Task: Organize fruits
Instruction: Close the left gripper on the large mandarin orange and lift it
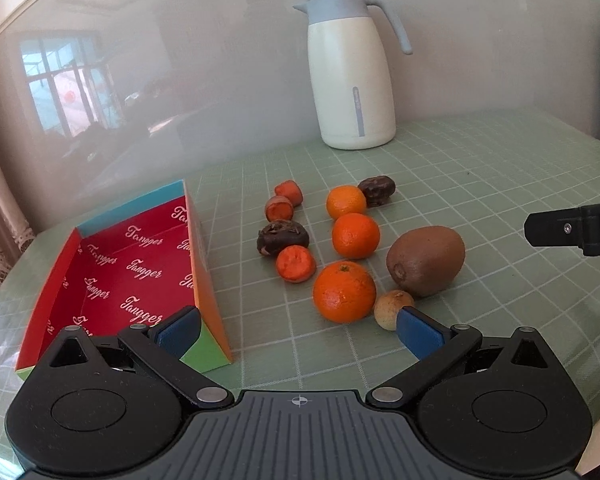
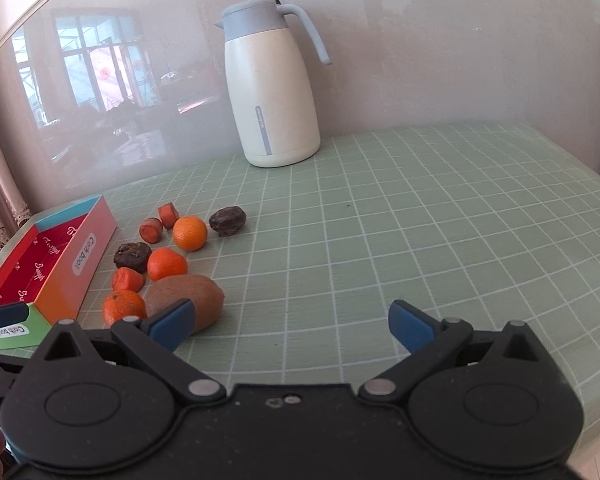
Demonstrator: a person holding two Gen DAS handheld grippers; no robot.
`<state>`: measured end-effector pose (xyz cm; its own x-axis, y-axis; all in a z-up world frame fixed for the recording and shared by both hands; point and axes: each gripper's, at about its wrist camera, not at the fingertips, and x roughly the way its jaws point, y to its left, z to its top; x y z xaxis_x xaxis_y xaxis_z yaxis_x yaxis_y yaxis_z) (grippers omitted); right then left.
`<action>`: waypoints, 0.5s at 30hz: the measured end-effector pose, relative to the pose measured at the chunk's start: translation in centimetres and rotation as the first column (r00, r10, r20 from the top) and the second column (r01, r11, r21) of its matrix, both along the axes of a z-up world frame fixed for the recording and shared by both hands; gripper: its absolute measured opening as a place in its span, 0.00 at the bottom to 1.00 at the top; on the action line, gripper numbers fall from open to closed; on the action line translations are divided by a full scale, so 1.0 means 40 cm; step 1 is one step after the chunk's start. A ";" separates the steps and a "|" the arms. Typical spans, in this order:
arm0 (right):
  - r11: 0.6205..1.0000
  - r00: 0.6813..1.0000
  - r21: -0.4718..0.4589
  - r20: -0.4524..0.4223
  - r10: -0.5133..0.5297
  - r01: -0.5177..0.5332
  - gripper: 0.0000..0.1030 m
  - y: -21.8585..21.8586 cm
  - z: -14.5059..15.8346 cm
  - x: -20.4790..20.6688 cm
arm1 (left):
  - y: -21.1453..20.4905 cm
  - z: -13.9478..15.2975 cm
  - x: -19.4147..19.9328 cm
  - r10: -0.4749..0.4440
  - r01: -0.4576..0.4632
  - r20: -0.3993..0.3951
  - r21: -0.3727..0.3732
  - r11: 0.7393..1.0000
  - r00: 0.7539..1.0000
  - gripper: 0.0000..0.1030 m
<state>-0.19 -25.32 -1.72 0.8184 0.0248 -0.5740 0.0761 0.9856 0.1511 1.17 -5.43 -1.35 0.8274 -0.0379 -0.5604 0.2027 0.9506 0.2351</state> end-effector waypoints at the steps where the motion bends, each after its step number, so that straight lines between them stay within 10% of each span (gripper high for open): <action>1: 1.000 1.000 0.014 0.000 -0.003 0.003 1.00 -0.005 -0.002 0.000 | -0.004 -0.001 -0.003 -0.012 0.011 0.012 0.004 1.000 1.000 1.00; 10: 0.998 1.000 0.069 0.021 -0.006 0.005 1.00 -0.025 0.002 -0.006 | -0.001 0.010 0.035 -0.022 0.024 0.027 -0.060 0.998 0.999 0.99; 15: 0.997 0.999 0.083 0.040 -0.005 0.001 1.00 -0.032 0.009 -0.012 | 0.013 -0.010 0.080 -0.016 0.012 -0.025 -0.145 0.989 1.000 0.59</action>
